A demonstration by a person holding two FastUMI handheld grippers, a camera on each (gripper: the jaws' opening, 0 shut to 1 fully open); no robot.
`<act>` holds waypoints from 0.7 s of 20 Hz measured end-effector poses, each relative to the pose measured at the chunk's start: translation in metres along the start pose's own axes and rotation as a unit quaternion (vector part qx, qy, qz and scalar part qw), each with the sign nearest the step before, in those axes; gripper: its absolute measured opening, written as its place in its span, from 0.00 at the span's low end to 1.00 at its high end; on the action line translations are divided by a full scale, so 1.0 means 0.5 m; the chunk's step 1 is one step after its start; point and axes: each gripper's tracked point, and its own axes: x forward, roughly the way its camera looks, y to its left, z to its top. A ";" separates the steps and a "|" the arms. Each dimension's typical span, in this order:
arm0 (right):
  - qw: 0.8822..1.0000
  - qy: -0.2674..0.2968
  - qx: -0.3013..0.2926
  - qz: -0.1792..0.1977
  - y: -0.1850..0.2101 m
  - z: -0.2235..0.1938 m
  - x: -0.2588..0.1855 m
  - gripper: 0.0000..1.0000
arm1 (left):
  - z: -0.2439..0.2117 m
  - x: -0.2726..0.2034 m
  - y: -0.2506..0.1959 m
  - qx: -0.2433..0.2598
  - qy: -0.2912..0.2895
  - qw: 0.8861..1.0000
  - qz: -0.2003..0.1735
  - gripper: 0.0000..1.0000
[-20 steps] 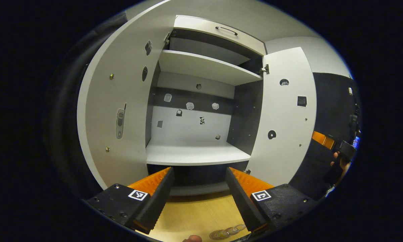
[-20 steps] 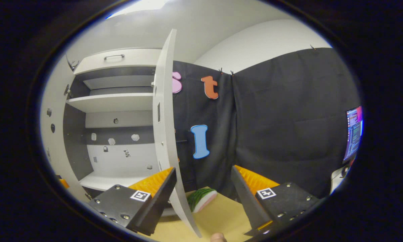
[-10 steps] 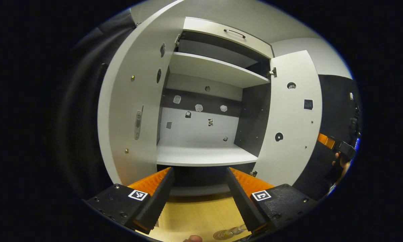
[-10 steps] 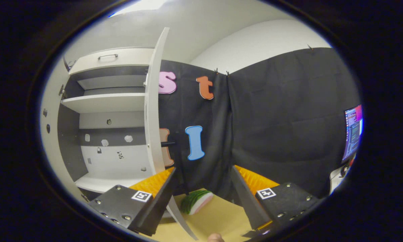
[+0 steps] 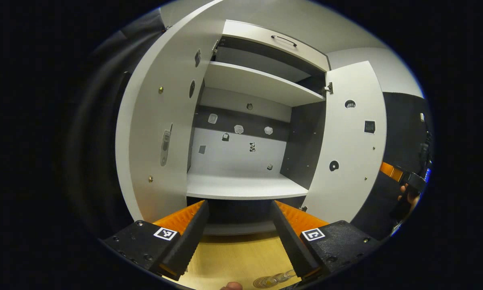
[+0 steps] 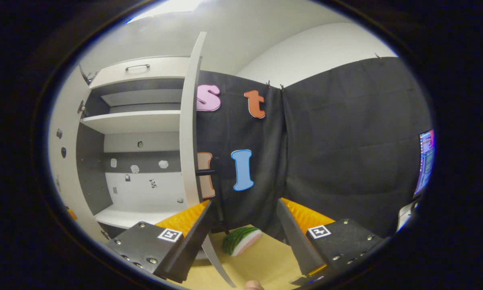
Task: Grasp the bottle in the cabinet with the left hand and place it on the coaster, then close the right door with the right hand and the left door with the left hand.
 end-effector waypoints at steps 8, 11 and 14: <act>0.999 0.007 -0.007 0.051 0.068 -0.001 -0.017 0.98 | 0.014 -0.007 0.011 0.015 -0.007 1.000 0.017 0.97; 0.997 0.011 -0.008 0.076 0.108 -0.003 -0.023 0.98 | 0.019 -0.014 0.027 0.015 -0.010 0.999 0.029 1.00; 0.995 0.015 -0.008 0.098 0.143 -0.009 -0.027 0.98 | 0.020 -0.028 0.044 0.016 -0.011 0.999 0.040 1.00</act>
